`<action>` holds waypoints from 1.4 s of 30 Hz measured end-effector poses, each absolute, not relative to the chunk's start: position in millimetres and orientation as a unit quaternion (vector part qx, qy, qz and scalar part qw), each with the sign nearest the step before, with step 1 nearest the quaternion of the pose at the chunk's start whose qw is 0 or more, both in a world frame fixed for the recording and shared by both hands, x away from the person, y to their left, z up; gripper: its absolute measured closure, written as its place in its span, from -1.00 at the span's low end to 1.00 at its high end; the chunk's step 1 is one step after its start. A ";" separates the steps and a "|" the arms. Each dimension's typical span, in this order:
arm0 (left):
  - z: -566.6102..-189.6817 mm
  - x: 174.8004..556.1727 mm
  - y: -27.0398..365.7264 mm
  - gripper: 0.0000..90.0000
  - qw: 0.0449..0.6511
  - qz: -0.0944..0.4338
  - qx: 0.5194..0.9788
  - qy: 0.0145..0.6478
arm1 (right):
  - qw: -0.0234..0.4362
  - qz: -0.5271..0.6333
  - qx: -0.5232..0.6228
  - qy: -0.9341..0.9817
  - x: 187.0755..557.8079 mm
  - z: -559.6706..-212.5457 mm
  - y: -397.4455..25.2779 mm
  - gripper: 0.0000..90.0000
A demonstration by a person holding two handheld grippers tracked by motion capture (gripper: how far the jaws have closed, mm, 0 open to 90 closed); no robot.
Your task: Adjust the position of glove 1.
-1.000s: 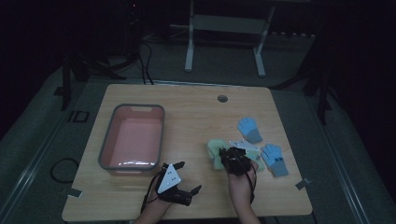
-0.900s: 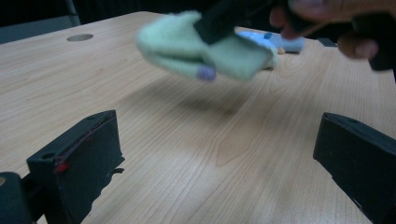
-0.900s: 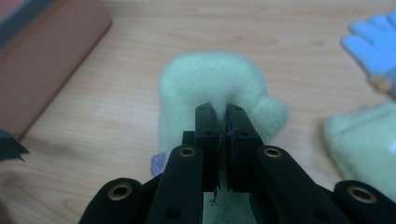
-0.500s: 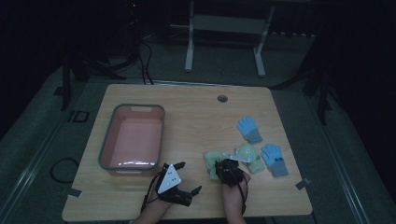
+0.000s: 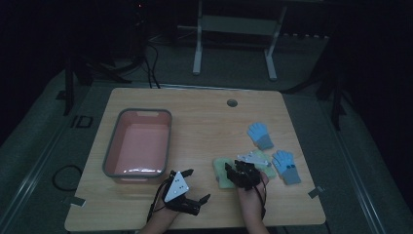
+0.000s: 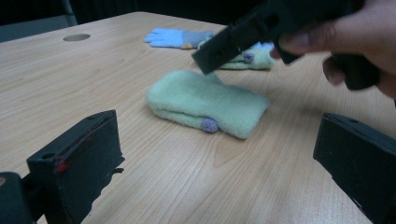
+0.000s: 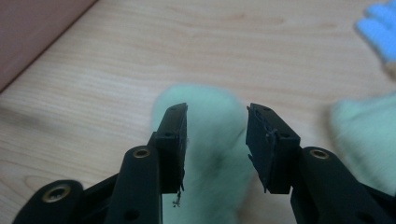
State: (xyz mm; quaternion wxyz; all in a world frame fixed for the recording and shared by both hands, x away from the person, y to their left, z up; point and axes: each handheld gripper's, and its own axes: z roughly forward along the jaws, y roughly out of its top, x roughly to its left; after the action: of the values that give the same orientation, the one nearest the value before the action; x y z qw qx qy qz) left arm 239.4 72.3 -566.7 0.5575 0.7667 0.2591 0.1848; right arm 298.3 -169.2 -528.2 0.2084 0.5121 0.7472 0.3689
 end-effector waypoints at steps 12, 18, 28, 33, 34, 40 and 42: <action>-566.7 239.2 72.1 -0.98 0.558 0.186 0.766 0.259 | 0.209 0.363 0.474 0.775 330.0 -504.9 -207.8 0.30; -566.8 239.2 71.8 -0.98 0.557 0.187 0.766 0.260 | 0.204 0.362 0.466 0.781 340.2 -491.8 -241.4 0.30; -566.7 239.0 71.4 -0.98 0.555 0.189 0.767 0.259 | 0.193 0.357 0.416 0.814 346.7 -488.7 -277.6 0.30; -566.7 238.7 71.2 -0.98 0.555 0.190 0.768 0.258 | 0.189 0.340 0.395 0.832 350.7 -498.3 -293.9 0.31; -566.7 238.7 71.2 -0.98 0.555 0.190 0.767 0.258 | 0.187 0.339 0.390 0.836 351.3 -500.2 -296.1 0.31; -566.7 238.8 71.2 -0.98 0.555 0.190 0.767 0.259 | 0.163 0.340 0.392 0.839 353.1 -518.0 -304.5 0.29; -566.7 238.8 71.2 -0.98 0.555 0.190 0.767 0.259 | 0.160 0.339 0.393 0.840 354.4 -524.5 -303.4 0.27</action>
State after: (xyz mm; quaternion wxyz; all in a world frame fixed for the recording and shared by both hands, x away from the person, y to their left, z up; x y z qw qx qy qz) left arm 238.8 71.2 -566.7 0.5547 0.7674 0.2592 0.1901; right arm 354.4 -303.4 -524.5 0.1597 0.3929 0.8399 0.3387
